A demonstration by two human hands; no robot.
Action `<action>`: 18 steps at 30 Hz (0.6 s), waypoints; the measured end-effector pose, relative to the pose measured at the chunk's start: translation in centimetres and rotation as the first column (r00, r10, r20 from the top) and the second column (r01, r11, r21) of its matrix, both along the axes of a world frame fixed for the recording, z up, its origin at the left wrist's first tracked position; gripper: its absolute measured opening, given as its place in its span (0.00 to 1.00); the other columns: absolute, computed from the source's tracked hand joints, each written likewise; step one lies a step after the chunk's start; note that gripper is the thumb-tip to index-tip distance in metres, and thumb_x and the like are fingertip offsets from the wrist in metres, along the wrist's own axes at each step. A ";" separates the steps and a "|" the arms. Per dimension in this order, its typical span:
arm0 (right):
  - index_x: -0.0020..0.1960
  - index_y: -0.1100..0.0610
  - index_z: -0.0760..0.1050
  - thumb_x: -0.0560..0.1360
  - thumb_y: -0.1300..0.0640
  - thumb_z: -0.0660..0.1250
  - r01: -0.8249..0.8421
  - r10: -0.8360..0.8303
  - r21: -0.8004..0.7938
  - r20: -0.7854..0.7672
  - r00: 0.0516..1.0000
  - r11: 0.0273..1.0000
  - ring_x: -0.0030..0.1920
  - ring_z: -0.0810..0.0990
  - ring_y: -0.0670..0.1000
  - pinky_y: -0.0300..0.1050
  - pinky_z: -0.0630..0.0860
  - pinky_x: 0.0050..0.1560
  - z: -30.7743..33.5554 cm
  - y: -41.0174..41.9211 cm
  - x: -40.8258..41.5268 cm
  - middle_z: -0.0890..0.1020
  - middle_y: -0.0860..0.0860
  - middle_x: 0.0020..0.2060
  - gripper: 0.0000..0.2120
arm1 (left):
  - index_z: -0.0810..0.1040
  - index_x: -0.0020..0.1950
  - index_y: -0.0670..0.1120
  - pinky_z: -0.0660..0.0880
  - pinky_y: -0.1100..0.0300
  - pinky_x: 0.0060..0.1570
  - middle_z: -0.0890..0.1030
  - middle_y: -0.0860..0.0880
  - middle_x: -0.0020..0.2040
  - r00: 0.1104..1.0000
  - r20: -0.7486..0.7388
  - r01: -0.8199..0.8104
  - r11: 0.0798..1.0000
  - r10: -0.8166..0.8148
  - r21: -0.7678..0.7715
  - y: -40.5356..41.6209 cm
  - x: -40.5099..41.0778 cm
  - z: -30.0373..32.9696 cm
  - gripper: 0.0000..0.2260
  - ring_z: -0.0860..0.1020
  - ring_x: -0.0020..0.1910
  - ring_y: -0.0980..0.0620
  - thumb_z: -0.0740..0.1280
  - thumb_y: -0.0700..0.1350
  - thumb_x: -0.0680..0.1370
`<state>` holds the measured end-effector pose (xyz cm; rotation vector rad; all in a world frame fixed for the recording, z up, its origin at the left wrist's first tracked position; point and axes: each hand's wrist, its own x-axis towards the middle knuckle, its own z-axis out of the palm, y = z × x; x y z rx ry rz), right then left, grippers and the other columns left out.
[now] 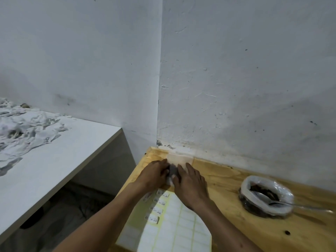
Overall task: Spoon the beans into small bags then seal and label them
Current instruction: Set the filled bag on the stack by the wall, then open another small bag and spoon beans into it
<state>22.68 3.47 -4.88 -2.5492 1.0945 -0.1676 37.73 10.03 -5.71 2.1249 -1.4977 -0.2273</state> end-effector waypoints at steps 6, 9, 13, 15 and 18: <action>0.79 0.51 0.63 0.83 0.46 0.56 0.078 -0.061 -0.061 0.241 0.969 0.995 0.79 0.59 0.54 0.51 0.63 0.75 3.7 -1.7 -4.8 0.58 0.51 0.80 0.25 | 0.79 0.70 0.44 0.73 0.56 0.58 0.83 0.44 0.61 0.996 0.076 -0.011 0.956 0.035 -0.293 0.3 -5.0 3.6 0.16 0.79 0.60 0.44 0.66 0.43 0.82; 0.75 0.54 0.69 0.82 0.49 0.60 0.170 -0.120 -0.102 0.376 0.919 0.980 0.76 0.65 0.55 0.49 0.66 0.72 6.3 -3.6 -9.1 0.65 0.54 0.76 0.22 | 0.81 0.67 0.44 0.71 0.59 0.51 0.85 0.45 0.54 1.000 -0.010 0.000 0.914 -0.005 -0.407 -1.1 -9.3 5.4 0.14 0.80 0.55 0.45 0.67 0.41 0.81; 0.70 0.56 0.74 0.81 0.53 0.63 0.317 -0.207 -0.170 0.466 0.860 0.933 0.67 0.74 0.55 0.46 0.71 0.64 9.6 -5.4 -18.4 0.73 0.55 0.68 0.19 | 0.84 0.62 0.43 0.79 0.53 0.50 0.86 0.45 0.50 0.985 -0.139 0.012 0.858 -0.098 -0.513 -3.4 -16.1 7.0 0.12 0.83 0.47 0.47 0.67 0.39 0.80; 0.68 0.54 0.76 0.81 0.52 0.63 0.394 -0.289 -0.166 0.442 0.849 0.904 0.62 0.78 0.54 0.46 0.74 0.59 10.1 -6.1 -23.9 0.75 0.54 0.65 0.17 | 0.84 0.61 0.43 0.80 0.52 0.48 0.86 0.46 0.48 0.968 -0.182 0.056 0.858 -0.172 -0.511 -4.5 -20.1 7.0 0.11 0.82 0.43 0.49 0.68 0.40 0.80; 0.60 0.57 0.81 0.79 0.53 0.64 0.497 -0.468 -0.123 0.203 0.860 0.859 0.55 0.81 0.57 0.50 0.79 0.55 9.1 -6.8 -31.5 0.81 0.56 0.59 0.14 | 0.84 0.60 0.44 0.79 0.54 0.48 0.86 0.47 0.49 0.939 -0.129 0.233 0.864 -0.320 -0.446 -5.7 -26.7 5.6 0.11 0.82 0.44 0.50 0.68 0.44 0.79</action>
